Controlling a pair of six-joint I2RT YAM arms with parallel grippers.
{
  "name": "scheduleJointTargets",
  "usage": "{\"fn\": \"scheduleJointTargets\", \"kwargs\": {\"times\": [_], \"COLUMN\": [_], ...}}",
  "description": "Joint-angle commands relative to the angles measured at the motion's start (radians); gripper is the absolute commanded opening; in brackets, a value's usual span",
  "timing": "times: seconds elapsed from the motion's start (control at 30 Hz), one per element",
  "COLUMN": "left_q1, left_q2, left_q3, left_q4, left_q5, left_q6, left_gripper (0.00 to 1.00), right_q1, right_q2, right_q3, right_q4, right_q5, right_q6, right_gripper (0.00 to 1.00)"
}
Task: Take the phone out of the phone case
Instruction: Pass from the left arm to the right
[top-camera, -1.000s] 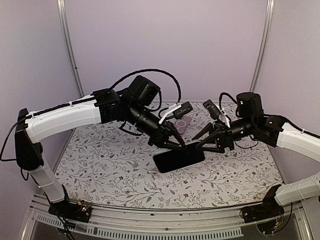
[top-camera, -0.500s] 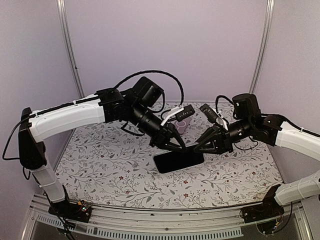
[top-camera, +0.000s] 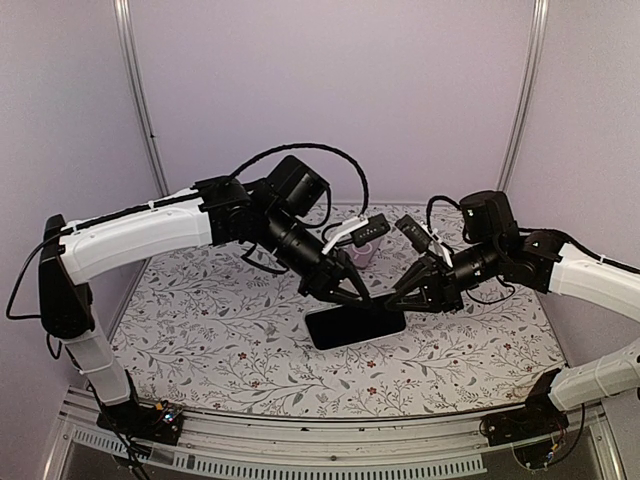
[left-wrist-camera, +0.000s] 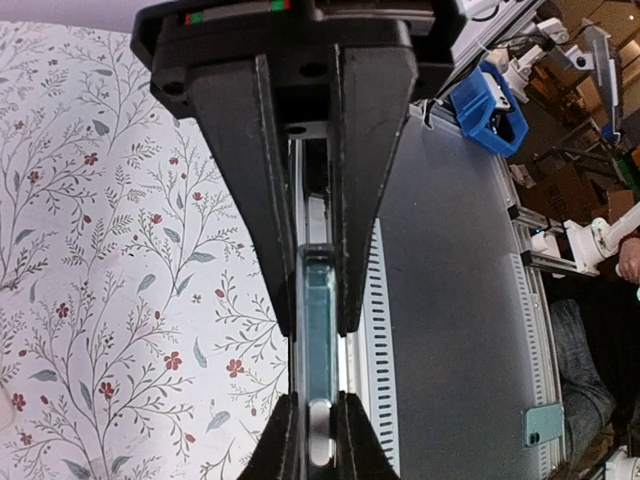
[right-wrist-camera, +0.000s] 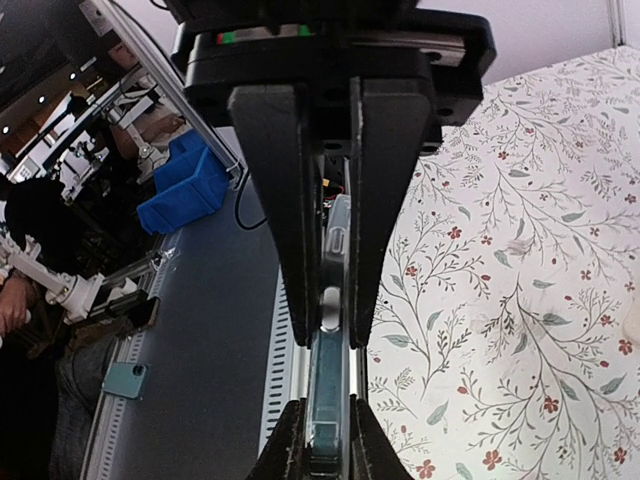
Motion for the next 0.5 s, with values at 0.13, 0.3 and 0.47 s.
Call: {"fn": "scheduleJointTargets", "kwargs": {"times": [0.13, 0.3, 0.47], "left_q1": [-0.006, -0.001, 0.007], "left_q2": [-0.001, -0.020, -0.068], "left_q3": [0.033, 0.031, 0.012], "left_q4": [0.015, 0.015, 0.026], "left_q5": [0.024, -0.002, -0.121], "left_q6": [0.012, 0.010, 0.008], "left_gripper": [0.00, 0.51, 0.67], "right_q1": [0.018, 0.018, 0.018], "right_q2": [0.004, -0.015, -0.056], "right_q3": [0.025, 0.019, 0.013], "right_q4": [-0.010, 0.007, 0.041], "right_q5": [0.019, 0.064, 0.171], "right_q6": [-0.009, -0.006, 0.028], "right_gripper": [0.00, 0.00, 0.00]}}
